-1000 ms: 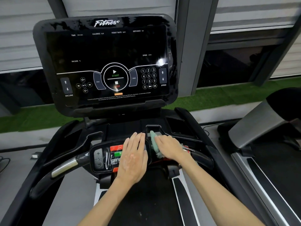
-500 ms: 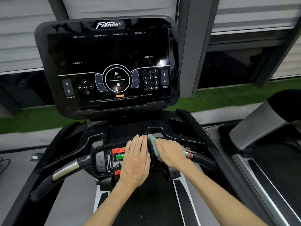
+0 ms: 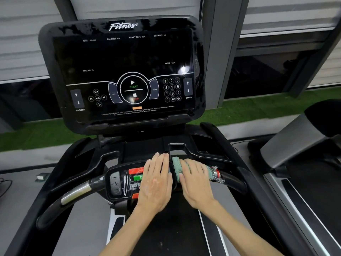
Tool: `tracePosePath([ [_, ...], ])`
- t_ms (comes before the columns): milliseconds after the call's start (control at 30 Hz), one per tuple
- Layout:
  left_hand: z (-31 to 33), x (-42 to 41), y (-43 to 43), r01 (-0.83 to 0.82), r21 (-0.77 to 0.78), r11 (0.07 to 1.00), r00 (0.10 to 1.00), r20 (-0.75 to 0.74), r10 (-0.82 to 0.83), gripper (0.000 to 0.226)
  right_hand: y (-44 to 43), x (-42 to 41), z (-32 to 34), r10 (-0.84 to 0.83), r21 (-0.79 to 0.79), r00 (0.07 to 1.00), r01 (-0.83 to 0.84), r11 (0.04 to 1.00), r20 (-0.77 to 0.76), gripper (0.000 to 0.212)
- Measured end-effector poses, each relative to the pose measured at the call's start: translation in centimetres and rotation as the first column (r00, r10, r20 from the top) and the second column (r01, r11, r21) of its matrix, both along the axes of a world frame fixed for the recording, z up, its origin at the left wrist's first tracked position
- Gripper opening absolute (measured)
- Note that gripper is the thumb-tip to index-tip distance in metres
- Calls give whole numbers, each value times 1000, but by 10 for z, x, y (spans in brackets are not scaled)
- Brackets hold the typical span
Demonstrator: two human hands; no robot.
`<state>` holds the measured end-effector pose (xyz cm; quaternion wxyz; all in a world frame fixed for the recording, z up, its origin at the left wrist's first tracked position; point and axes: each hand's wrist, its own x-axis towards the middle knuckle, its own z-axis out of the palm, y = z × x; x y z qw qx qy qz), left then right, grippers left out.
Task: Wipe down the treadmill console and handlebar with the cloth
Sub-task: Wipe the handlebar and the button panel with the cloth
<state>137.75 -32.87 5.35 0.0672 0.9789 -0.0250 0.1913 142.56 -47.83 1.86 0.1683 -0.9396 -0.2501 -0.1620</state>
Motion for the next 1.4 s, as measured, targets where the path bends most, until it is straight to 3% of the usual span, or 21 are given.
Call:
tracePosePath([
  [133,-1,2,-1,7,7,1000,1000,2,-7,53,0,14,15,53,-73,998,-54,996,-15,36],
  [233,-2,3,-2,-2,12,1000,1000,0,2,53,1,27,32,124,-243,991,-132,961,-48,21],
  [300,-2,1,-1,-8,15,1000,1000,-2,8,53,11,41,46,98,-266,971,-156,951,-219,25],
  [367,-1,1,0,-4,26,1000,1000,-6,4,53,20,56,55,16,-226,891,-132,965,-454,36],
  [400,-1,1,0,-2,31,1000,1000,-7,2,53,22,60,56,-5,-233,870,-127,964,-494,38],
  [467,-2,1,1,-3,29,1000,1000,-11,4,53,22,46,55,20,-256,945,-109,961,-325,34],
  [533,-2,1,0,-11,25,1000,1000,-12,11,53,16,18,38,-1,-152,993,-17,988,-119,26],
  [600,-2,2,-1,-20,25,999,1000,-9,20,53,9,-3,15,-37,-15,997,36,999,-67,32],
  [700,-3,1,-1,-11,25,1000,1000,-4,12,53,-3,-4,-3,17,18,1000,-17,1000,1,45],
  [800,-2,2,1,-4,30,1000,1000,4,4,52,-21,7,0,75,23,997,-75,997,-7,42],
  [967,-3,2,-1,-19,47,999,1000,4,19,52,-66,18,-7,-168,163,984,176,971,-63,34],
  [1067,-3,2,-1,-24,54,998,1000,7,24,52,-42,12,2,-221,134,973,227,965,-61,37],
  [1133,-3,2,-1,-19,47,999,1000,11,18,51,-6,4,7,-151,74,988,154,985,-39,40],
  [1233,-3,2,0,-14,40,999,1000,9,13,51,21,-2,15,-25,153,995,40,987,-98,42],
  [1333,-2,2,0,-11,46,999,1000,9,10,52,-6,5,14,103,64,993,-99,993,-56,41],
  [1400,-2,2,0,-10,55,998,1000,9,9,52,-31,12,4,94,46,995,-92,995,-46,37],
])
